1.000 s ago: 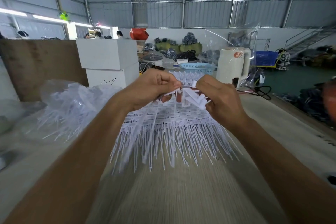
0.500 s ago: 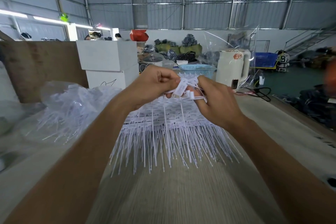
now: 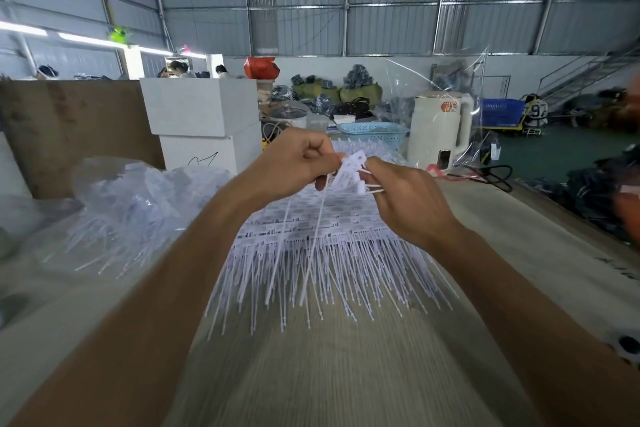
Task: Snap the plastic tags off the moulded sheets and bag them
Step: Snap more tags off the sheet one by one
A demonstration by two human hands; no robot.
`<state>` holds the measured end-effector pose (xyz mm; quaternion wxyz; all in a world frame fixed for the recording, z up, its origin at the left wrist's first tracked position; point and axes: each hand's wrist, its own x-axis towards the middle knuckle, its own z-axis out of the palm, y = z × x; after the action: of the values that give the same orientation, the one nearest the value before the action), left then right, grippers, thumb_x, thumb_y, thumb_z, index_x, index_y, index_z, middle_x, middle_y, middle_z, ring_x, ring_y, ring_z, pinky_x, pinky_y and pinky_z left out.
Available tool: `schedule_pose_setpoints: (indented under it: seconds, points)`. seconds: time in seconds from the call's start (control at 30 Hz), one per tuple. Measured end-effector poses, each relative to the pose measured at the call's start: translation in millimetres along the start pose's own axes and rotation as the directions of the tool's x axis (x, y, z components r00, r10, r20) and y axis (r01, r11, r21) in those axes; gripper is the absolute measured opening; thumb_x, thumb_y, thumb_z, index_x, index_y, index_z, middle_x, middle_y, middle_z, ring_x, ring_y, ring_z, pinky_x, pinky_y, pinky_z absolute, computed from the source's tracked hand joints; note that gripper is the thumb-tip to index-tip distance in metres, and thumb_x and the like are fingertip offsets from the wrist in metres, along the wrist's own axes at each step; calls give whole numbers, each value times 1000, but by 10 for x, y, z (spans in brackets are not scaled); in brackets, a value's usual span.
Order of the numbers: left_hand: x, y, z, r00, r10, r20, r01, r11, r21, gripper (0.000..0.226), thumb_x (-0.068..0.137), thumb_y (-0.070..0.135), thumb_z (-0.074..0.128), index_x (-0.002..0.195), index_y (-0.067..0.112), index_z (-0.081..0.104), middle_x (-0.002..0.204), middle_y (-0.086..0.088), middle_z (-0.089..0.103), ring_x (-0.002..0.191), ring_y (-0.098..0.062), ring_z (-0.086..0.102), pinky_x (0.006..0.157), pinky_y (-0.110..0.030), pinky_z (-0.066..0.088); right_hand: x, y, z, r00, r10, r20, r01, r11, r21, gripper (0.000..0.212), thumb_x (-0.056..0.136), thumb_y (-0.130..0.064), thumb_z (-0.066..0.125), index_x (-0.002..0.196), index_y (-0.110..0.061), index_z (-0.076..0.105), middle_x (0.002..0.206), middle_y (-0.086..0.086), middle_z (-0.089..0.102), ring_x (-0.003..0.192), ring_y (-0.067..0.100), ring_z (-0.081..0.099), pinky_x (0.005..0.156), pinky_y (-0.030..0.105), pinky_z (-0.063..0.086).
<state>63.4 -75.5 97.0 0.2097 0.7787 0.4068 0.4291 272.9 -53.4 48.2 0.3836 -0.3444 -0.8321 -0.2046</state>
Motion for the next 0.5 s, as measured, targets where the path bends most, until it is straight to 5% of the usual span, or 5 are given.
schedule_pose_setpoints:
  seconds: [0.1,0.23,0.3,0.37,0.5]
  points:
    - [16,19,5,1000,11,16,-12,997,81,28,96,18,66,69,14,60,57,-7,63,54,-35,49,64,-30,44,-6,5,-10,998,-17,-68,16,1000,-3,13,81,7,54,87,-3,60,73,13,62,56,27,45,49,30,33]
    - [21,67,38,996,77,-39,-74,994,84,27,96,19,66,72,7,61,50,-5,51,46,-9,47,54,-17,41,15,5,-13,989,26,-147,-28,1000,-8,33,69,25,58,91,0,63,77,14,63,65,25,49,48,32,41]
    - [28,85,51,989,114,-97,-110,993,47,28,97,22,66,79,1,63,48,2,45,45,-6,38,52,-13,36,24,11,-8,984,85,-155,-76,995,65,38,76,20,56,106,-2,64,89,14,69,71,28,59,55,34,47]
    - [29,90,45,984,130,-122,-127,991,30,26,98,21,64,84,-1,65,57,-14,49,51,-11,37,52,-17,35,16,35,15,974,181,-134,-161,976,147,38,87,8,55,119,-11,62,89,5,67,71,18,54,56,30,36]
    - [16,65,41,990,129,-56,-122,986,111,16,99,14,61,94,3,71,89,-21,68,71,-18,54,65,-24,45,44,44,40,921,382,-76,-343,888,307,14,101,-15,50,108,-16,63,65,-4,53,52,10,42,50,31,29]
